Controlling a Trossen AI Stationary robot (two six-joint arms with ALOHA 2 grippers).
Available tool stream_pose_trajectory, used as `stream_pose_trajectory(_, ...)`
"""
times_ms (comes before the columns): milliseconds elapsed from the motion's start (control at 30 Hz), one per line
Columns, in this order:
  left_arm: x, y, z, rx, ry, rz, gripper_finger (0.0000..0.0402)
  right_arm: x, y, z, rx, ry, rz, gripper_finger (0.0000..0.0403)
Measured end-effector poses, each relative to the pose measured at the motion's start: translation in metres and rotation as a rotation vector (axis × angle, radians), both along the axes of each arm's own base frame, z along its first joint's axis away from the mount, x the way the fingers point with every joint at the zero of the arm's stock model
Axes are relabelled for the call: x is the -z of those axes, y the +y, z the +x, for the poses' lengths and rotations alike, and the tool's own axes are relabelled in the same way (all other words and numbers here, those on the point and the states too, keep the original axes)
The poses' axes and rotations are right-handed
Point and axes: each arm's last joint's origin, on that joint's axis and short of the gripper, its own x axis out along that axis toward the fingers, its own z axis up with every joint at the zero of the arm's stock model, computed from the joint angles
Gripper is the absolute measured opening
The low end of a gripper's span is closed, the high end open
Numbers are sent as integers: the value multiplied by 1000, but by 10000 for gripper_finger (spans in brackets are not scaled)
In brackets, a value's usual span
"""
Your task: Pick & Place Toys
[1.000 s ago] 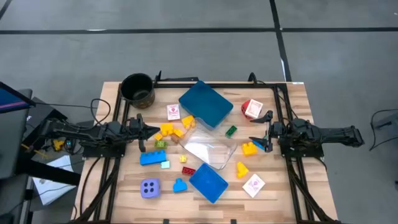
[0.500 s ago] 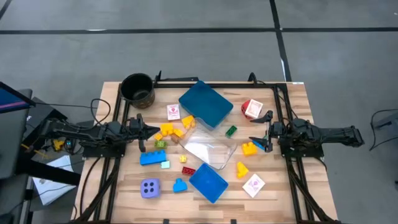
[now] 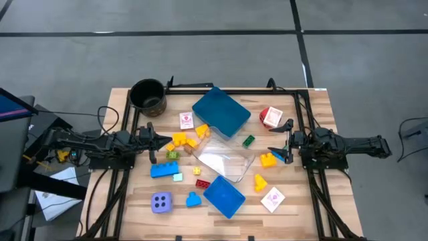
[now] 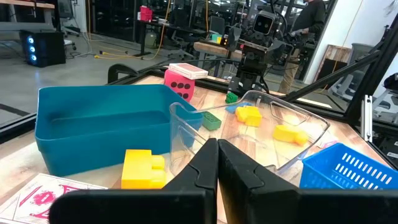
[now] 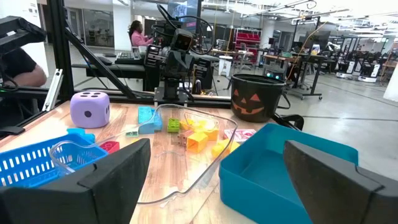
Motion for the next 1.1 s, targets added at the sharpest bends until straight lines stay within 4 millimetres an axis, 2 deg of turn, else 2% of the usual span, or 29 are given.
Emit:
stream_pose_trajectory(867, 0, 0, 0, -1, 1, 0, 3, 0, 0, 0, 0, 1, 0, 359)
stream_pose_trajectory(933, 0, 0, 0, 0, 0, 0, 3, 0, 0, 0, 1, 3, -31, 359)
stream_pose_trajectory(1033, 0, 0, 0, 0, 1, 0, 3, 0, 0, 0, 4, 18, -165, 359)
stream_pose_trajectory(1100, 0, 0, 0, 0, 0, 0, 3, -1, 0, 0, 4, 7, -180, 359)
